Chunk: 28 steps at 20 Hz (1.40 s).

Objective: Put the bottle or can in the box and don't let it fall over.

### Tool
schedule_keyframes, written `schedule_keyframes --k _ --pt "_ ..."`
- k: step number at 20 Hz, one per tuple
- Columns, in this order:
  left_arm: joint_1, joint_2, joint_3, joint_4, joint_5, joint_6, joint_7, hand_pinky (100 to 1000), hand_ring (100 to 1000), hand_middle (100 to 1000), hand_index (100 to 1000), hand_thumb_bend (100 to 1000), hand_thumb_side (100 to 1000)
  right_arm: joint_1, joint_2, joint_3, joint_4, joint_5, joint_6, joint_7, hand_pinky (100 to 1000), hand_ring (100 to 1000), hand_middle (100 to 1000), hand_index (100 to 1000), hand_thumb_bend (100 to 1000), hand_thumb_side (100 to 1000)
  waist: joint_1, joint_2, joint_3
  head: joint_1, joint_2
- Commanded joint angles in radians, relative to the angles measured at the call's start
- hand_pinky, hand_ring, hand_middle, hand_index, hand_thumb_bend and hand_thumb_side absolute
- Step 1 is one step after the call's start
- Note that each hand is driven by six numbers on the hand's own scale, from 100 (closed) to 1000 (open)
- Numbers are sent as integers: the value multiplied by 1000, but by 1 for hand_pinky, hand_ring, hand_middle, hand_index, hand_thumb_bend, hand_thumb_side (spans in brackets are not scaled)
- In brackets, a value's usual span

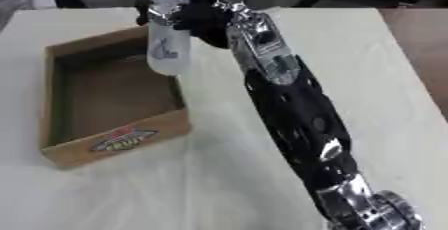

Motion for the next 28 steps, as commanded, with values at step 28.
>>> schedule_keyframes --k 28 --pt "-62 -1 1 -20 26 -17 -23 1000 1000 1000 694 100 672 -57 108 0 212 213 -179 -99 955 732 939 143 100 170 10 36 87 -117 -51"
